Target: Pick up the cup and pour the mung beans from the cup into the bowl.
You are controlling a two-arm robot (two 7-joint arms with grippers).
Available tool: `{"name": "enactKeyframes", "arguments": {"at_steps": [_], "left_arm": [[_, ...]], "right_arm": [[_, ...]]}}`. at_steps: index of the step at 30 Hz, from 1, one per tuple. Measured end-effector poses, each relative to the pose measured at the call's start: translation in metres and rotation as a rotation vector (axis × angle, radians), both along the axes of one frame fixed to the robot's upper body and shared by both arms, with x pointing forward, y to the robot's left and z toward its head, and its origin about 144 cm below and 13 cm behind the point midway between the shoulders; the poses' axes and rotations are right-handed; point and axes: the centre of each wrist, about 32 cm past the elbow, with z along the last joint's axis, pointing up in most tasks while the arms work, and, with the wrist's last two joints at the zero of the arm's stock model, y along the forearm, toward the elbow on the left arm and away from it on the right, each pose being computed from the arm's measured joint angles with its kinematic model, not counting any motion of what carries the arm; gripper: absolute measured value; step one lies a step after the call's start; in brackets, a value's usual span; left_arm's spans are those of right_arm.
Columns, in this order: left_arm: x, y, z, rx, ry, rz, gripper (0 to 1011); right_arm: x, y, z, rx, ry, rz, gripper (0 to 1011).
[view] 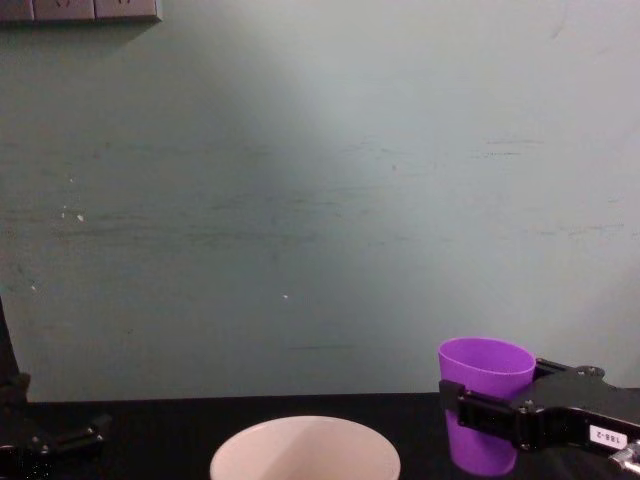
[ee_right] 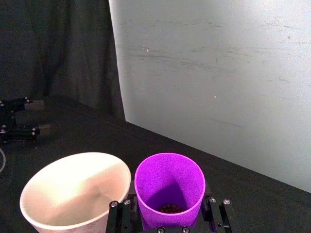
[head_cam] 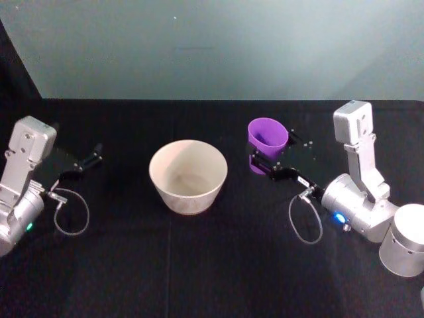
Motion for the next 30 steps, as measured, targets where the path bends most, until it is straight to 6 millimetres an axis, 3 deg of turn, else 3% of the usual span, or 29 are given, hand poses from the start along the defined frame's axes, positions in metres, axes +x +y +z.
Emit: {"name": "enactKeyframes", "arguments": {"at_steps": [30], "left_arm": [[0.0000, 0.0000, 0.0000, 0.000, 0.000, 0.000, 1000]], "right_arm": [[0.0000, 0.0000, 0.0000, 0.000, 0.000, 0.000, 723]]}}
